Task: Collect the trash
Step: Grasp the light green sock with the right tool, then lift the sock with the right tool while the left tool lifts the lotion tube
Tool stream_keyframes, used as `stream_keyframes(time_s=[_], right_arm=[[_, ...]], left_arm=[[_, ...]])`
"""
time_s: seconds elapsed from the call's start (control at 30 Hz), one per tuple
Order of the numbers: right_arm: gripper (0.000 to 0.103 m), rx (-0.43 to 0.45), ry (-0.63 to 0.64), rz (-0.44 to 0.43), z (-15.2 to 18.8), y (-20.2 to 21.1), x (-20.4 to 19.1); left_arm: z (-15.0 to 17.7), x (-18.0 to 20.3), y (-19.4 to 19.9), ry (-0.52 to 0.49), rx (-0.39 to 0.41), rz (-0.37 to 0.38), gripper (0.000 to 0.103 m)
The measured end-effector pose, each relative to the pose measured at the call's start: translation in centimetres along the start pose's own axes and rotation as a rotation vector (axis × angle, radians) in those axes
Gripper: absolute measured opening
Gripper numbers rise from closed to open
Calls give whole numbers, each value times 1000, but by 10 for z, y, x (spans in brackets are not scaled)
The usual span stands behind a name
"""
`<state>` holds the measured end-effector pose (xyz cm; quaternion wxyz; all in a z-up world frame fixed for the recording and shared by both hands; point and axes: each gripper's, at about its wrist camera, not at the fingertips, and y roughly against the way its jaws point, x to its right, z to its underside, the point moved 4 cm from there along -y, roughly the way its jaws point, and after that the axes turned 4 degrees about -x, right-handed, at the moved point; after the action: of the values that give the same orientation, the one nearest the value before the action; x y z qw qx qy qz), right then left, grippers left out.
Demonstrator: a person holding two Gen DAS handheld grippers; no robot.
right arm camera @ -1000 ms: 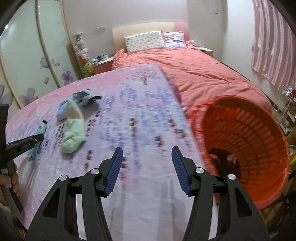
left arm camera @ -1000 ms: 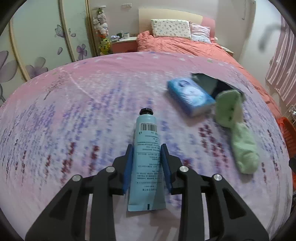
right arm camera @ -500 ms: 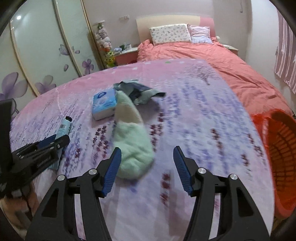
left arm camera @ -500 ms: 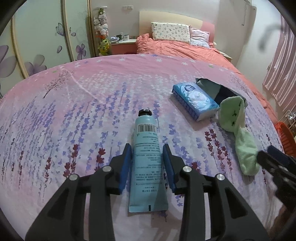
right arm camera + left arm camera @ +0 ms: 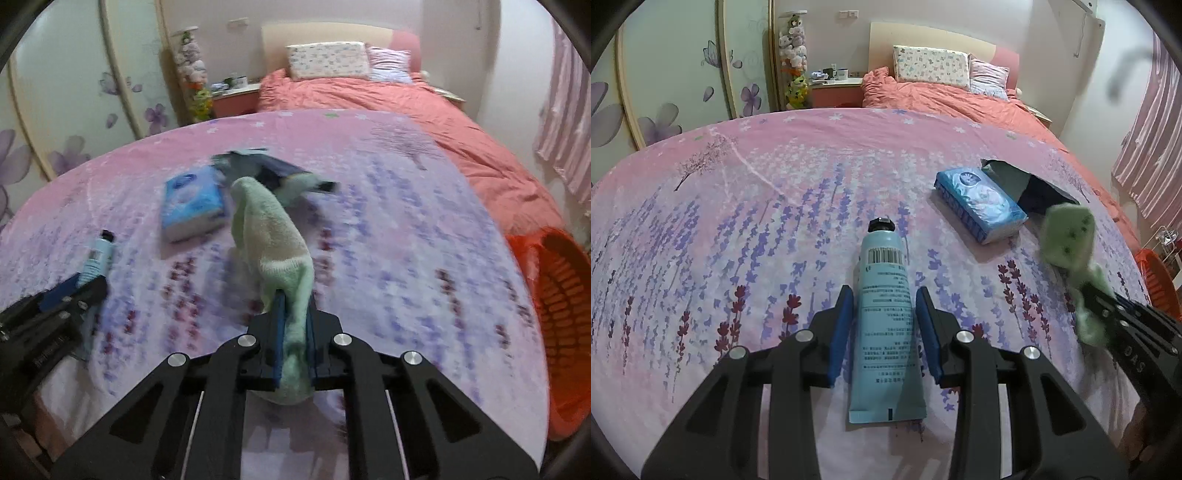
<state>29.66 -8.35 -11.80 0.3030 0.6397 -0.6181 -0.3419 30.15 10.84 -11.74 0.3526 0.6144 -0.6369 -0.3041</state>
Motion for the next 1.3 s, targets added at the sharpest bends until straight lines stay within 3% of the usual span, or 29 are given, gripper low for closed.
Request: stream_keyframes(time_s=[0.1, 0.27, 0.37, 0.47, 0.9, 1.3], right_arm=[[10, 2, -16, 64, 6, 6, 19], [10, 0, -71, 50, 10, 6, 34], [10, -1, -60, 65, 10, 5, 31], [10, -1, -76, 42, 10, 4, 30], [11, -1, -84, 29, 11, 6, 36], [13, -2, -72, 44, 10, 5, 40]], left_arm=[[0, -2, 1, 5, 1, 9, 36], [0, -4, 2, -4, 2, 44, 46], [0, -7, 3, -11, 2, 82, 47], [1, -6, 2, -62, -5, 57, 43], [-3, 7, -3, -69, -9, 23, 43], [-3, 21, -9, -108, -19, 10, 55]])
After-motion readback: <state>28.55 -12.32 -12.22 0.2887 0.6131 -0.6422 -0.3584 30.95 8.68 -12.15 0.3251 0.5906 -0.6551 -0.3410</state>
